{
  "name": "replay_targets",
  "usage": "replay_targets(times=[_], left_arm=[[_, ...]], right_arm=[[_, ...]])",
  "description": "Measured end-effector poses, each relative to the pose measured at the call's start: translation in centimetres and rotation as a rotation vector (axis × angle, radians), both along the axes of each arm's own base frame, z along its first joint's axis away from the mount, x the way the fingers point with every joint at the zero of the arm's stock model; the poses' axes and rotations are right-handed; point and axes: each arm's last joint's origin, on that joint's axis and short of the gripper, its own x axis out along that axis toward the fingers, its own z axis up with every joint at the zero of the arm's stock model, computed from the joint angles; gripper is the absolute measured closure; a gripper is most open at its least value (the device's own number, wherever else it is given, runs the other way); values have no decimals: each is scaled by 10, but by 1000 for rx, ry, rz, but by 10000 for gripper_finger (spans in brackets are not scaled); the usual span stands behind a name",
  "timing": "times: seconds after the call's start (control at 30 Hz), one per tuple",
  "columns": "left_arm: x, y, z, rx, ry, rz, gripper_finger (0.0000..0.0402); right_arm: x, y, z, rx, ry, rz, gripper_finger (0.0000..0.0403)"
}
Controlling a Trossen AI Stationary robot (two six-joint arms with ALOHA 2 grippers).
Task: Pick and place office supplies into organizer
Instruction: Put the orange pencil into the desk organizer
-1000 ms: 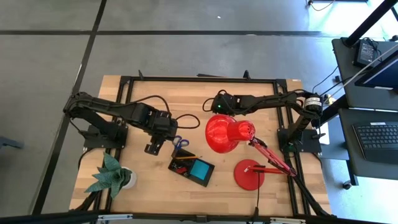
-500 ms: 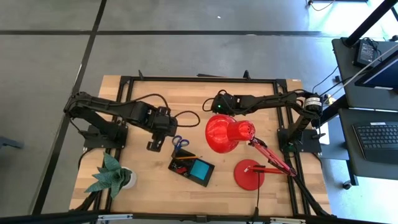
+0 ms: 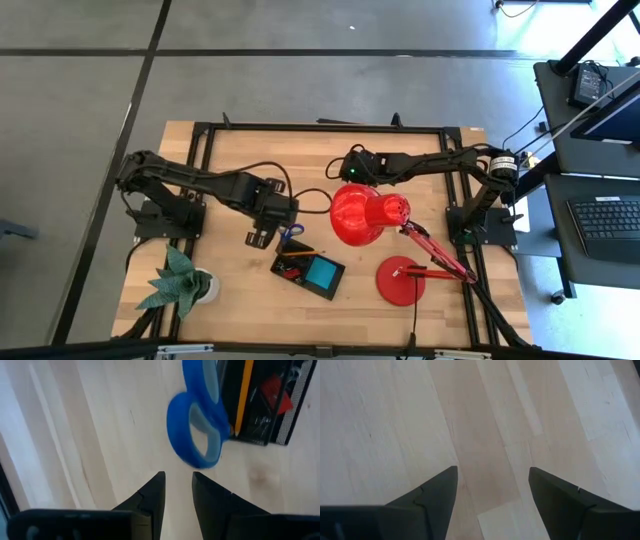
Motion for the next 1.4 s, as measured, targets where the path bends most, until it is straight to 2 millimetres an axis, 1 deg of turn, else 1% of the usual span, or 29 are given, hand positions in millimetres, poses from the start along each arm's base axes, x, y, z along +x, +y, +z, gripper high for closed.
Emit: replay_targets(times=[0.23,0.6,0.7,0.77,0.93,1.03,1.2,1.3,1.37,1.4], left_arm=[[5,-1,2,-5,-54,-46,311],[7,-2,1,-23,-58,-78,311],[3,-1,3,10,-43,-87,311],[-2,2,8,43,-49,-74,311],[-17,16,28,24,-135,-12,311],[-25,27,43,-17,-228,18,311],[-32,44,63,-67,-378,-5,311],[-33,52,67,-87,-424,-34,311],[-32,58,64,-93,-460,-51,311],[-33,62,59,-101,-476,-61,311]], right_arm=[[0,0,0,1,3,-1,154],[-1,0,0,3,6,-3,154],[-1,0,-1,5,10,-3,154],[-1,0,-1,5,13,-3,154],[-8,2,-4,14,99,26,154],[-10,4,-6,72,119,54,154],[-11,6,-5,79,127,110,154],[-14,6,0,66,144,144,154],[-17,7,4,59,152,157,154],[-20,8,6,58,165,155,154]])
